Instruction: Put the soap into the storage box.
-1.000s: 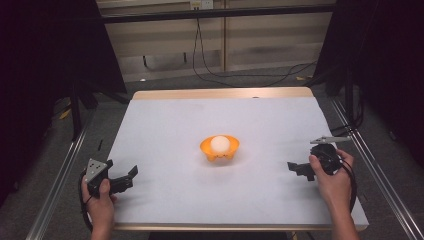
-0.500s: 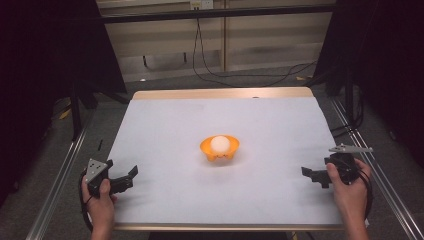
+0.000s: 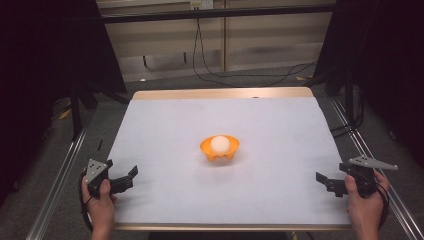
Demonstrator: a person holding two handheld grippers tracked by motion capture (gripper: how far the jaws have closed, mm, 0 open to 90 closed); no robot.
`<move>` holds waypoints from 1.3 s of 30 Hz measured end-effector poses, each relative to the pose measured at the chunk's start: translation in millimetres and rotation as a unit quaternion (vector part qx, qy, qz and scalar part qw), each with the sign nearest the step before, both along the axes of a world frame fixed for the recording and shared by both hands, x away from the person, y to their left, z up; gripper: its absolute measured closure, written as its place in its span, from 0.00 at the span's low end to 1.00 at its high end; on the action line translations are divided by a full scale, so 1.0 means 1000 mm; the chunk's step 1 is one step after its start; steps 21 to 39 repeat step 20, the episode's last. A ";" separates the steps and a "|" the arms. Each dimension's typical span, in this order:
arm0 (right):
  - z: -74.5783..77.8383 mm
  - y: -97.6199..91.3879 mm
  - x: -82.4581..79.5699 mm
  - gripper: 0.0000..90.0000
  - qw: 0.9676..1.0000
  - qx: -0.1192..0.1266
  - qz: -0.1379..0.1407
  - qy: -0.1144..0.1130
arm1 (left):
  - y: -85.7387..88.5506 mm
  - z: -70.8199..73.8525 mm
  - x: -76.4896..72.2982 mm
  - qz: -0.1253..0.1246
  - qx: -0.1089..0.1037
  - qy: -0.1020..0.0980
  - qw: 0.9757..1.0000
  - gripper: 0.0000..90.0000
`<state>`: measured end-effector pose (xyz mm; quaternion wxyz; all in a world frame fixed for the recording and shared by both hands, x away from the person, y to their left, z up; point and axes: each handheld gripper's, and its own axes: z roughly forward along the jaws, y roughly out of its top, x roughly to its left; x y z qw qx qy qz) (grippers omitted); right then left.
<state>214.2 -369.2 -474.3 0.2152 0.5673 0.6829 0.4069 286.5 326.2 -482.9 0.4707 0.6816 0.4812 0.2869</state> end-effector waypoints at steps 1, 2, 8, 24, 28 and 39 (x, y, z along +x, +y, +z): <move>-0.002 -0.002 -0.003 0.00 1.000 0.004 0.000 -0.002 | 0.000 0.000 0.000 -0.001 0.001 -0.001 1.000 0.02; -0.006 -0.006 -0.006 0.00 1.000 0.018 -0.008 -0.001 | 0.001 0.000 0.000 -0.001 -0.002 -0.001 1.000 0.02; -0.007 -0.009 -0.012 0.00 0.999 0.037 -0.011 -0.019 | 0.001 0.000 0.000 -0.002 -0.005 0.001 1.000 0.01; -0.010 -0.012 -0.017 0.00 0.998 0.057 -0.014 -0.034 | 0.003 0.000 0.000 -0.002 -0.014 0.001 1.000 0.01; -0.010 -0.012 -0.017 0.00 0.998 0.057 -0.014 -0.034 | 0.003 0.000 0.000 -0.002 -0.014 0.001 1.000 0.01; -0.010 -0.012 -0.017 0.00 0.998 0.057 -0.014 -0.034 | 0.003 0.000 0.000 -0.002 -0.014 0.001 1.000 0.01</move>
